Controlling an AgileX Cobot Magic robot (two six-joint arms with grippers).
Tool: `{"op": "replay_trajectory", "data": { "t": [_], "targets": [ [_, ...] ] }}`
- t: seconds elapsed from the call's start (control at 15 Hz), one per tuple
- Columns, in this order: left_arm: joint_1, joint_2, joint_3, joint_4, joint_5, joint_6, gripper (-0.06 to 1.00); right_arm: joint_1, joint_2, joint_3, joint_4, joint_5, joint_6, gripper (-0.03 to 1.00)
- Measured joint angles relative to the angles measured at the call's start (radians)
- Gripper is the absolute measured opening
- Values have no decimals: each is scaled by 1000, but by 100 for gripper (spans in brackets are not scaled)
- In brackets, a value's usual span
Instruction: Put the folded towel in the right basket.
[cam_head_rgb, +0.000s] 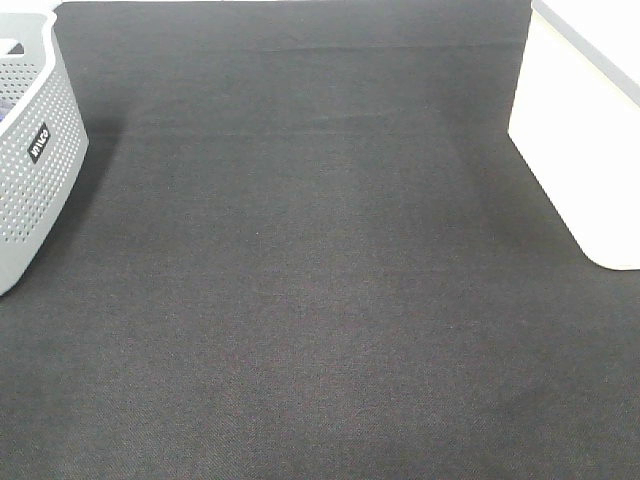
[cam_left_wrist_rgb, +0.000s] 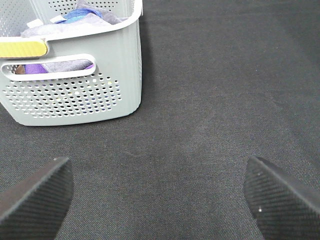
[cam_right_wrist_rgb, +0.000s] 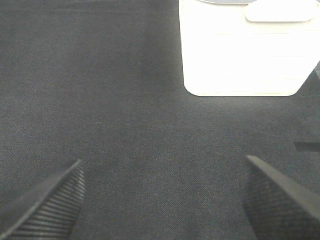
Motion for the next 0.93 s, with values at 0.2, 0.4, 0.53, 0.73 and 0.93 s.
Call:
{"op": "replay_trajectory", "data": {
  "t": [0.2, 0.4, 0.53, 0.73, 0.93],
  "targets": [
    [0, 0, 0, 0, 0, 0, 88, 0, 0, 0, 0, 0, 0, 79],
    [0, 0, 0, 0, 0, 0, 88, 0, 0, 0, 0, 0, 0, 79],
    [0, 0, 0, 0, 0, 0, 88, 0, 0, 0, 0, 0, 0, 79],
    [0, 0, 0, 0, 0, 0, 88, 0, 0, 0, 0, -1, 0, 79],
    [0, 0, 0, 0, 0, 0, 88, 0, 0, 0, 0, -1, 0, 79]
  ]
}}
